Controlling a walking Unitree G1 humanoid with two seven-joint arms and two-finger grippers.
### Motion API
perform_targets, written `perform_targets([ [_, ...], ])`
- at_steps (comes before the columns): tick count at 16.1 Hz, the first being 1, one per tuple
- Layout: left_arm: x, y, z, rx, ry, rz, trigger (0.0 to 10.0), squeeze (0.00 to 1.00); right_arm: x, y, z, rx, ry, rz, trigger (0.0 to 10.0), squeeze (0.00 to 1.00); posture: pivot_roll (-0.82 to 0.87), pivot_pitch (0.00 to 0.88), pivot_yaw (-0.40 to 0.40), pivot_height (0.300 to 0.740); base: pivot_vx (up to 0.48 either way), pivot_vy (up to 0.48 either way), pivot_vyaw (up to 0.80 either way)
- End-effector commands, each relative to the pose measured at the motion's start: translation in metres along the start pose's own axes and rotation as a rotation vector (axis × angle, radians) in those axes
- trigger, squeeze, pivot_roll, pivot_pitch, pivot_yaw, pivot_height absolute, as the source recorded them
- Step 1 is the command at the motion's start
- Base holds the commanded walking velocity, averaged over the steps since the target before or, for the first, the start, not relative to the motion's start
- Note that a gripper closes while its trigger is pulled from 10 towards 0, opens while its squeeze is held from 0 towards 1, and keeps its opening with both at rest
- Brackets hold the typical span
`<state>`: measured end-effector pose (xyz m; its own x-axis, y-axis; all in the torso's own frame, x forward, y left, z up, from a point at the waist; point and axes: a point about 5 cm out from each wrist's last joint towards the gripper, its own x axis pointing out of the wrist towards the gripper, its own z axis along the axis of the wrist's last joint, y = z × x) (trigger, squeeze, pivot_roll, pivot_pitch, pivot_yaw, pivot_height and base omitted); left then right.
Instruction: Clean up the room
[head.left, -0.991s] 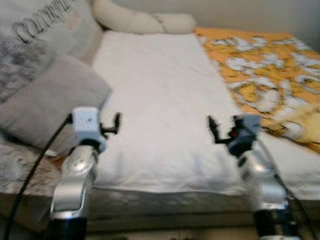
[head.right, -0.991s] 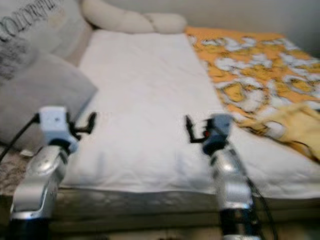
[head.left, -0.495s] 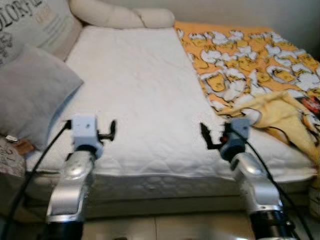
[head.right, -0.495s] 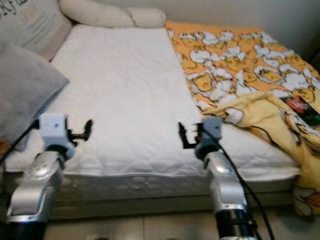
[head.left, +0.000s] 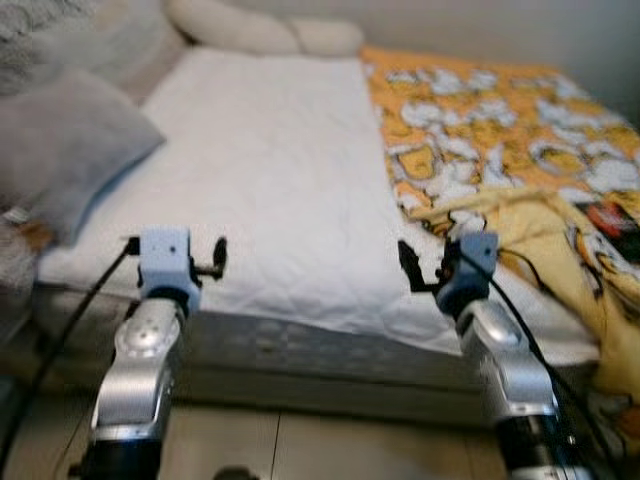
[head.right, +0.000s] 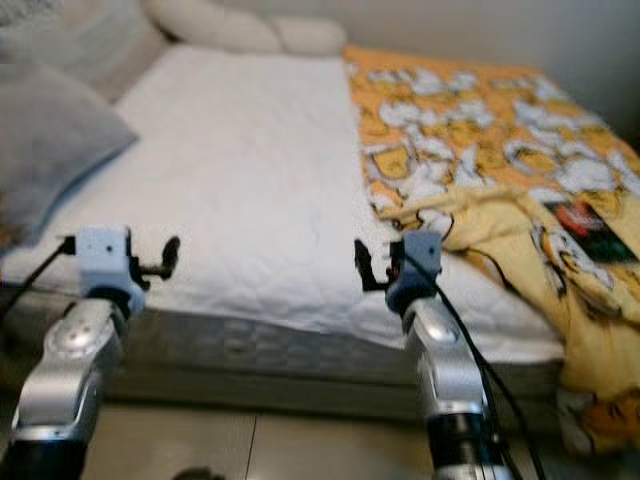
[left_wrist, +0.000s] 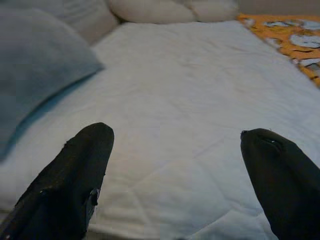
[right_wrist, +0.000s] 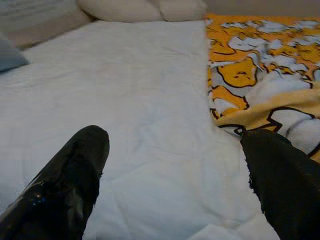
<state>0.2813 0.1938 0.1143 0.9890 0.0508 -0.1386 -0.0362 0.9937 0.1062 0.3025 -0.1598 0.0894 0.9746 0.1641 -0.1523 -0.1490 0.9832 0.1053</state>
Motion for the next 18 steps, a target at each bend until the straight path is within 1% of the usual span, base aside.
perform_targets([
  [1,0.0036,-0.0091,0.0042,0.002,-0.014,-0.027,10.0,0.84,-0.001,-0.0107,0.0023,-0.011,-0.009,-0.039,10.0,1.0,0.03,0.0,-0.035,0.74,0.0,-0.405,0.64],
  [11,0.0106,-0.0029,0.0094,0.026,-0.025,-0.015,10.0,0.84,0.0048,-0.01,-0.0016,0.01,-0.012,-0.057,10.0,1.0,0.04,0.0,-0.031,0.74,0.0,-0.398,0.59],
  [13,0.0115,-0.0023,0.0097,0.031,-0.025,-0.017,10.0,0.84,0.0056,-0.0093,-0.0023,0.023,-0.012,-0.06,10.0,1.0,0.04,0.0,-0.03,0.74,0.0,-0.394,0.0],
  [18,0.0133,-0.0028,0.0113,0.035,-0.029,-0.023,10.0,0.84,0.0073,-0.0047,-0.0054,0.021,-0.002,-0.04,10.0,1.0,0.04,0.0,-0.028,0.74,0.0,-0.391,0.0],
])
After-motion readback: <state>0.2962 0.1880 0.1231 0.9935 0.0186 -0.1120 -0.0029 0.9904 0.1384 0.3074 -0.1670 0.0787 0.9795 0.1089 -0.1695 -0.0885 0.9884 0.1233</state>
